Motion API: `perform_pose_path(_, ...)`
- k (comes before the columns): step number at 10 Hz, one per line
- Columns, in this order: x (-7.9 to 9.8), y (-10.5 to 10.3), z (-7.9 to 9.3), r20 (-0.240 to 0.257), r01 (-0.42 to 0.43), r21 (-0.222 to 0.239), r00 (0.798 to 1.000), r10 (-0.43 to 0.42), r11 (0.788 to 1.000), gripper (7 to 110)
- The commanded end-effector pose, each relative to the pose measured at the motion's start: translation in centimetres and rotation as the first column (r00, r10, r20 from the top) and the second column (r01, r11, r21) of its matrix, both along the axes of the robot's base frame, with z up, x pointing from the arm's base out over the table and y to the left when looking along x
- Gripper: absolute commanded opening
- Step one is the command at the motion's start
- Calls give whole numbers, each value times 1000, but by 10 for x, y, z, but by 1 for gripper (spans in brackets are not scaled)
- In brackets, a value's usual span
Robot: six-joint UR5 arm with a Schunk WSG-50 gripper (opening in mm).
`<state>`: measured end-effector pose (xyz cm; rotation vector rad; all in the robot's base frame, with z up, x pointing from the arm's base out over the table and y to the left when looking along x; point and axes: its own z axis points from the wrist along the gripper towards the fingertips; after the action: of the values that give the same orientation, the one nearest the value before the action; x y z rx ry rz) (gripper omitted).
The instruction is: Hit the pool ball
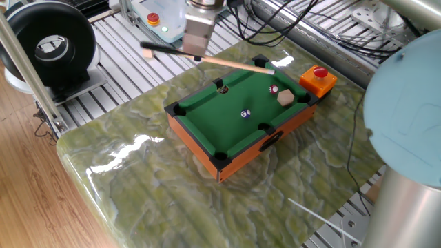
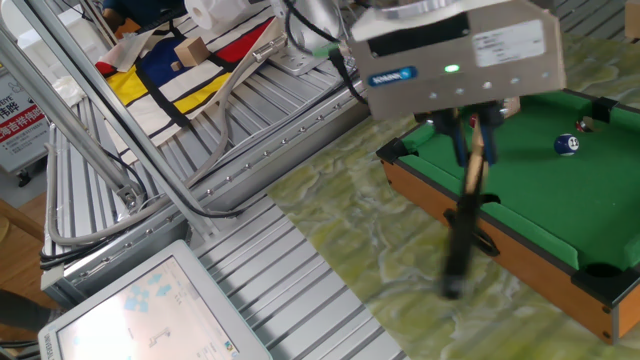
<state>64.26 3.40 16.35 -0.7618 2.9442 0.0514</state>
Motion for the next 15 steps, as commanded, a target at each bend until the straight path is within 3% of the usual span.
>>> perform_pose_path(1,13,6,10,12,217,6,976,-217,976,7)
perform_pose_path(2,11,7,11,5,242,26,970,-242,970,7)
perform_pose_path(3,8,1,10,3,245,7,970,-245,970,7)
perform_pose_path(5,19,1,9,38,275,9,961,-275,961,7)
perform_pose_path(8,21,24,16,14,365,118,929,-369,923,7)
perform_pose_path(11,26,13,4,29,395,74,917,-398,916,7)
perform_pose_path(13,27,15,-5,10,423,69,905,-424,904,7)
perform_pose_path(15,29,11,-22,0,410,38,912,-411,911,7)
